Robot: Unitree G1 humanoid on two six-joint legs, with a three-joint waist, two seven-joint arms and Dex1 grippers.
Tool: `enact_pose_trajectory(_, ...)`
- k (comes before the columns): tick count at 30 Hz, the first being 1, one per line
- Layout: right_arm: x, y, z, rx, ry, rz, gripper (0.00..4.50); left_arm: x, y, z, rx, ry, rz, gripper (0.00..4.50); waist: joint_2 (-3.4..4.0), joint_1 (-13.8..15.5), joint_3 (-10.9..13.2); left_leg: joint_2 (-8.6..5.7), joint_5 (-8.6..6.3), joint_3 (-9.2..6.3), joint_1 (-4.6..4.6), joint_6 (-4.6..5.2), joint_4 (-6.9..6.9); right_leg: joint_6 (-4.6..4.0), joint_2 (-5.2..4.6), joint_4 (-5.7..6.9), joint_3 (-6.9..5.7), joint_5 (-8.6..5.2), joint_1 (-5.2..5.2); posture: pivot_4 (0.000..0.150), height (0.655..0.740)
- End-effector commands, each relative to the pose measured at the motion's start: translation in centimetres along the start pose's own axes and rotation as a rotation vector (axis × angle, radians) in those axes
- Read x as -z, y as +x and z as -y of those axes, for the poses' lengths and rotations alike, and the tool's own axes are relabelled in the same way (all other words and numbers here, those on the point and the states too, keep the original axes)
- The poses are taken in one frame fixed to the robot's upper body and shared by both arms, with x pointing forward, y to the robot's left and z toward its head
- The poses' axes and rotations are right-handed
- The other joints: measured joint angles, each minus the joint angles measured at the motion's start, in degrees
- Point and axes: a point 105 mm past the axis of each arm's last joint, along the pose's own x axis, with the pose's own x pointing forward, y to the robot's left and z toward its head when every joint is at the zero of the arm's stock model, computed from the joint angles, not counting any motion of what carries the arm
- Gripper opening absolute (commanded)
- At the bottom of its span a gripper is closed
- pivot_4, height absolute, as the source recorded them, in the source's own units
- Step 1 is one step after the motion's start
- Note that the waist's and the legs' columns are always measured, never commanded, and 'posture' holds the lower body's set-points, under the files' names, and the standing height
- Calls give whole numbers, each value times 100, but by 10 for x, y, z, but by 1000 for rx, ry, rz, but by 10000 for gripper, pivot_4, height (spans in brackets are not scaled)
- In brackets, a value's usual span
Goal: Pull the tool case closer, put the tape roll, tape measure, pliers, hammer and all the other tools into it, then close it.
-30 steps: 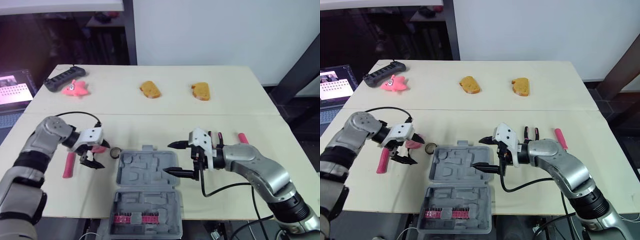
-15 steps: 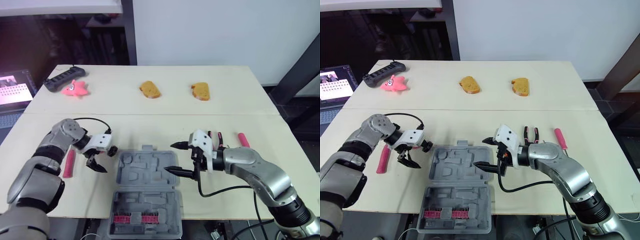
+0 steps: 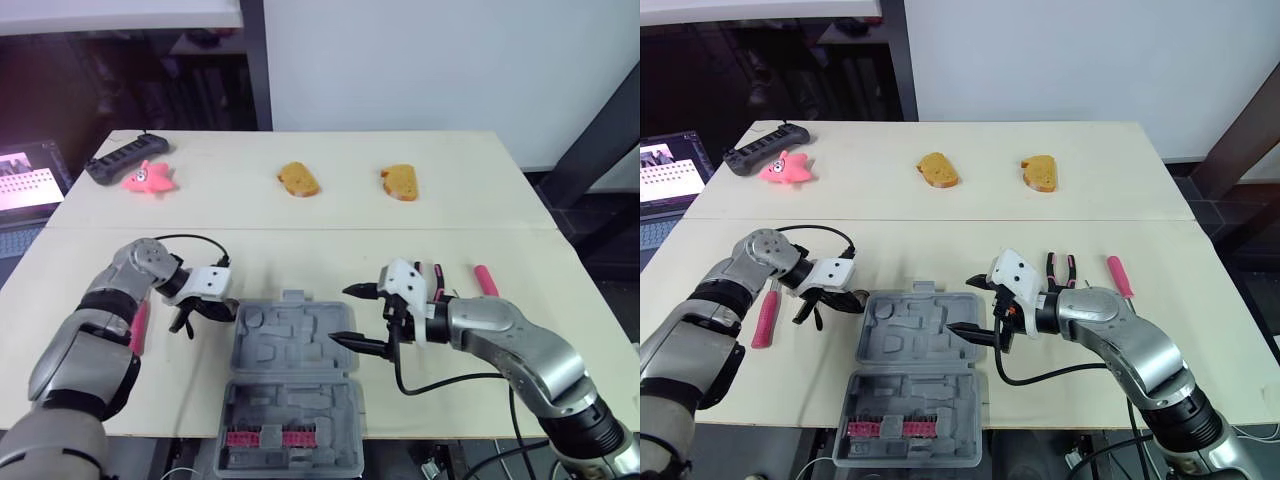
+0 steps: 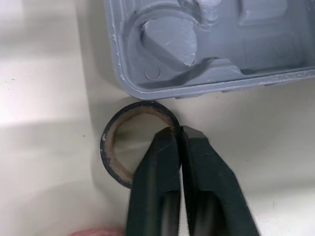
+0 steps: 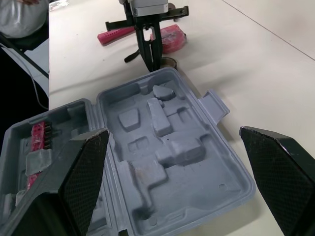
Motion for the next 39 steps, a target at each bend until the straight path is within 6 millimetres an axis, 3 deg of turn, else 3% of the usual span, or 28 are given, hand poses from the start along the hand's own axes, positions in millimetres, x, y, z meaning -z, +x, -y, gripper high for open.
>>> enact_pose_trajectory(1,-11,-1,-2,-1,-31,38,45000,2,-7,-1,-16,9,-12,490,0,1,0,0,0,0,0,0,0,0,0,0,0,0,0,1500,7400)
enact_pose_trajectory(6,-11,0,-2,1,-30,40,45000,2,-9,-2,-21,16,-14,490,0,0,0,0,0,0,0,0,0,0,0,0,0,0,0,1500,7400)
enact_pose_trajectory(13,-12,0,-3,7,-31,42,45000,-10,-46,-9,-64,59,3,490,0,0,0,0,0,-2,-2,0,0,0,1,1,-1,0,-2,1500,7400)
enact_pose_trajectory(16,-11,1,-4,10,-27,44,45000,-15,-53,-8,-61,102,-7,490,0,1,1,0,0,-2,-3,0,0,0,0,1,-1,0,-2,1500,7400)
enact_pose_trajectory(24,-11,5,-5,17,-22,54,45000,-46,-27,-2,40,161,73,490,0,5,1,0,0,-3,-3,0,1,0,0,3,-1,0,-1,1500,7400)
enact_pose_trajectory(32,-11,5,-7,31,-10,60,45000,-56,-8,-1,98,170,91,490,0,2,1,0,0,-4,-1,0,1,0,2,5,-1,-1,-1,1500,7400)
enact_pose_trajectory(39,-9,4,-9,42,0,60,45000,-52,-1,3,134,173,65,490,0,4,0,0,0,-4,-1,0,1,-1,2,5,-1,-1,-1,1500,7400)
